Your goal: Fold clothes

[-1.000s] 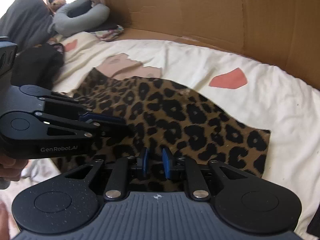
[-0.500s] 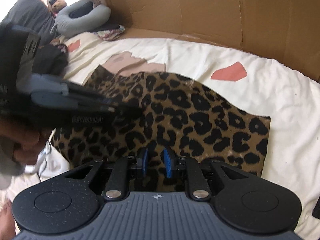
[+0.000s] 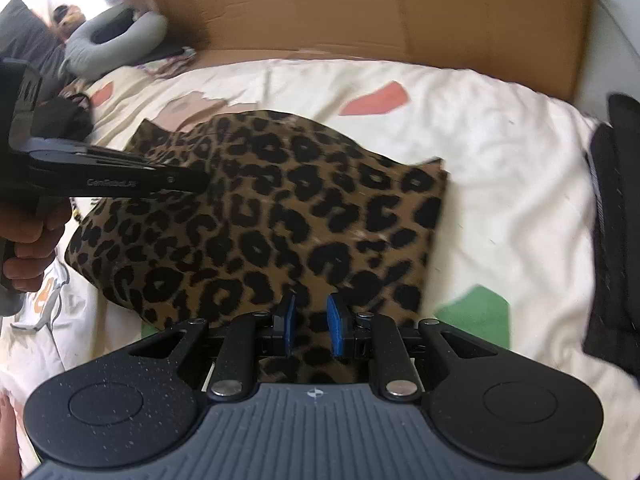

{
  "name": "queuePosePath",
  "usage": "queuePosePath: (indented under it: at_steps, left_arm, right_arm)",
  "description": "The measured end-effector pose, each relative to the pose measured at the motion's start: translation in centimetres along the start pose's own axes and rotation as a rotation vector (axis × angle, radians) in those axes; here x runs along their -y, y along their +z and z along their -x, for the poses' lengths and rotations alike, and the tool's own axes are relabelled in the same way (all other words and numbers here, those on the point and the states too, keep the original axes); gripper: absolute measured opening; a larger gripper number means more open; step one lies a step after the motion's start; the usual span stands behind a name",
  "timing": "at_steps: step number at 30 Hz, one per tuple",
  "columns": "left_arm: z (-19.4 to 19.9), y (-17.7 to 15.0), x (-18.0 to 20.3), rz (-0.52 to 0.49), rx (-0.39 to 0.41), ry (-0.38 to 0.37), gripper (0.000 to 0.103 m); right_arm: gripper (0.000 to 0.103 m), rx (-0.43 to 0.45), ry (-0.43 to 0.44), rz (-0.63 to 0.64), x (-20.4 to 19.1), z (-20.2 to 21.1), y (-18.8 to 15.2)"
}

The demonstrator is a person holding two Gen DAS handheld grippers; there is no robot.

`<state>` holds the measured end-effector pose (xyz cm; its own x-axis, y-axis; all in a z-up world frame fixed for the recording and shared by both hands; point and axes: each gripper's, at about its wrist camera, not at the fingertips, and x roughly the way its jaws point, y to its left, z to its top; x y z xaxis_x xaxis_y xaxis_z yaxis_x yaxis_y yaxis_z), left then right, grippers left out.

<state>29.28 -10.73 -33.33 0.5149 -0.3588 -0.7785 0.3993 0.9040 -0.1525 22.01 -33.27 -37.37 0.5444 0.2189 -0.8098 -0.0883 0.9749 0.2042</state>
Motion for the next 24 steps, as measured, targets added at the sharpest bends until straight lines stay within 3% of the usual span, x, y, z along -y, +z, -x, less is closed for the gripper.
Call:
queuePosePath:
  at_steps: [6,16,24]
  left_arm:
    - [0.0,0.1,-0.1,0.003,-0.003,-0.004,0.003]
    - [-0.1,0.1,-0.1,0.001,-0.007,-0.005,0.003]
    - [-0.2,0.0,-0.4,0.015,-0.008,-0.019,0.003]
  right_arm:
    - [0.024,0.054,-0.005,-0.033,-0.3,1.8,0.0]
    - [0.024,0.031,0.043,0.049,-3.2,0.8,-0.6]
    - [0.023,0.012,0.001,0.038,-1.3,1.2,-2.5]
